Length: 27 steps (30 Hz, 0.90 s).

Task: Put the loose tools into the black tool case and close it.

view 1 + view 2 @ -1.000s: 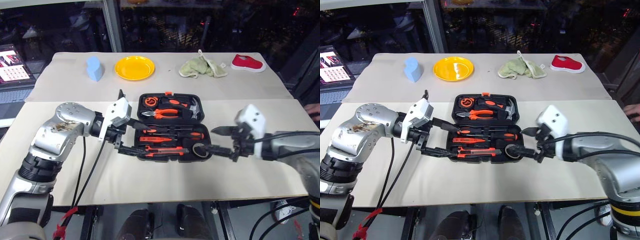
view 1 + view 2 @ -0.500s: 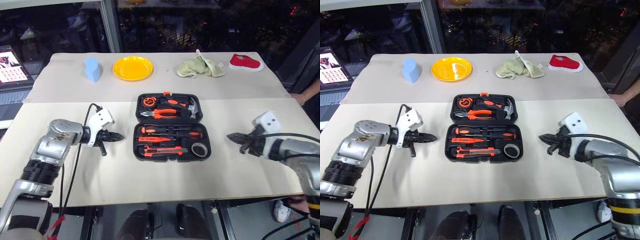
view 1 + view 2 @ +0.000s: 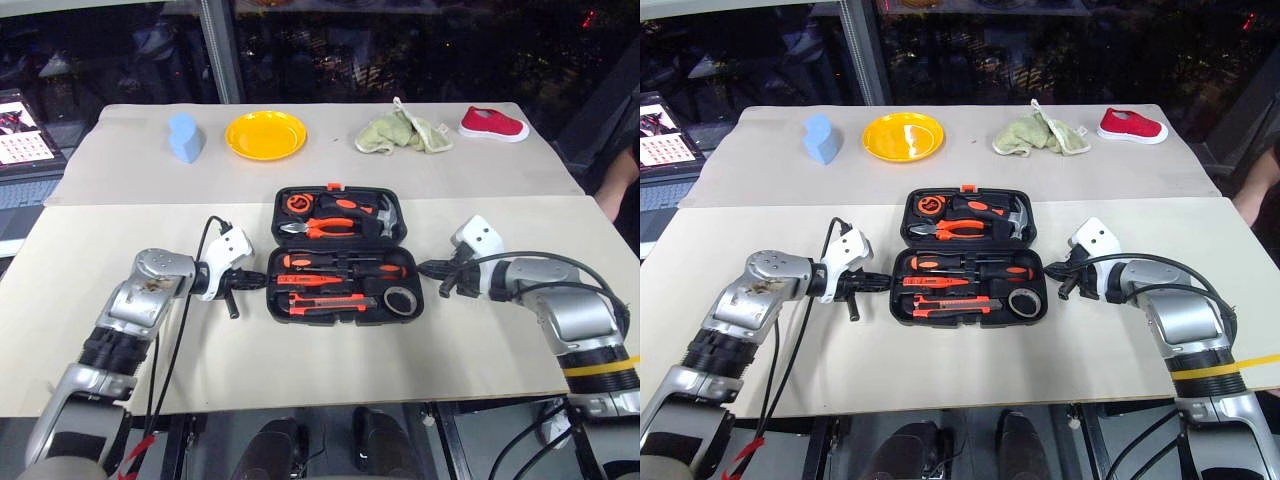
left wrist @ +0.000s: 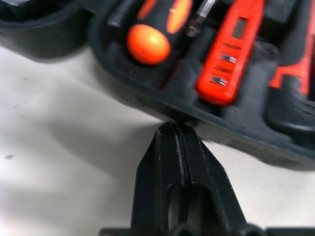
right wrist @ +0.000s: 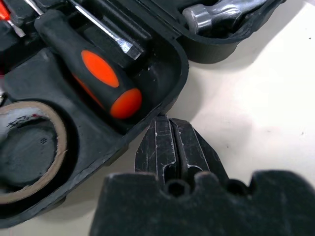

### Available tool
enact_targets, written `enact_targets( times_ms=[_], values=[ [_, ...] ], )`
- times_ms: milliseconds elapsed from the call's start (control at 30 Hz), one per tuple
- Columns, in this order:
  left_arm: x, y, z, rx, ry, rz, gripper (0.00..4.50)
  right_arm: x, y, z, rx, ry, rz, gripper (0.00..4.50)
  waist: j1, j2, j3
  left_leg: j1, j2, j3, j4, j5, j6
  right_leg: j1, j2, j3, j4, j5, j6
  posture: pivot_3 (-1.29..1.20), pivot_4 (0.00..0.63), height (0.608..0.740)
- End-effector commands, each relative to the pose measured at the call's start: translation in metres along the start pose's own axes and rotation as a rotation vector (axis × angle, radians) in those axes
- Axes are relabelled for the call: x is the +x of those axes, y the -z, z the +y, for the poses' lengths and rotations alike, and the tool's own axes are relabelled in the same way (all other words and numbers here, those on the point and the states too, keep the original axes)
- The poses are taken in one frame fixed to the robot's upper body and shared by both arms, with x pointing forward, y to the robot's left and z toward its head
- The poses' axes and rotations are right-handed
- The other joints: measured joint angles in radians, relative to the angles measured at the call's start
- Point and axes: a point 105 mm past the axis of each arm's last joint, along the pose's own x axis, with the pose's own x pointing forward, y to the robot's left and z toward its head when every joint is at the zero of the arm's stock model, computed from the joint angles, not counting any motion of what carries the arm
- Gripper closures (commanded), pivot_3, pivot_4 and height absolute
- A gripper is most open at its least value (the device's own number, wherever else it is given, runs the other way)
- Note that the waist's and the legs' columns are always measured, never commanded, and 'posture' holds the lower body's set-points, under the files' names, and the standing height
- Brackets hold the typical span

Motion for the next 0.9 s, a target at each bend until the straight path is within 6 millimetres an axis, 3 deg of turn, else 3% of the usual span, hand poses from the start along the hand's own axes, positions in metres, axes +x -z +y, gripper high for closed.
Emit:
enact_targets(
  times_ms=[33,200,533,733,900],
  values=[
    [0.000,-0.011,-0.031,0.061,0.164,-0.038,4.46,-0.001,-0.019,0.029,-0.070,-0.118,-0.049,4.50,-0.003,0.000,0.000,0.000,0.000,0.000,0.000,0.000,0.000,0.000,0.000,0.000,0.000,0.000,0.000,0.00,0.150,0.740],
    [-0.003,-0.004,-0.047,0.063,0.232,-0.011,4.46,-0.014,-0.017,0.053,-0.109,-0.186,-0.025,4.50,-0.003,0.000,0.000,-0.001,0.000,0.000,0.000,0.000,0.000,-0.001,0.000,0.000,0.000,0.000,0.000,0.00,0.150,0.740],
    [-0.006,0.034,-0.069,0.077,0.307,0.125,4.46,-0.037,0.007,0.094,-0.057,-0.234,0.032,4.50,0.001,0.002,-0.002,0.003,0.000,0.000,0.000,-0.001,0.001,0.004,0.000,0.000,-0.001,0.000,0.000,0.00,0.150,0.740],
    [-0.011,0.050,-0.072,0.044,0.312,0.177,4.46,-0.044,0.015,0.082,-0.003,-0.125,0.045,4.50,0.002,0.005,-0.005,0.009,0.001,0.002,0.000,-0.001,0.002,0.009,-0.001,0.001,0.000,-0.001,0.000,0.00,0.150,0.740],
    [-0.007,0.045,-0.080,0.007,0.328,0.132,4.46,-0.055,0.017,0.073,0.037,-0.069,0.034,4.50,0.003,0.008,-0.007,0.012,0.001,0.002,0.000,-0.003,0.004,0.011,-0.001,0.000,-0.001,-0.001,0.001,0.00,0.150,0.740]
  ],
)
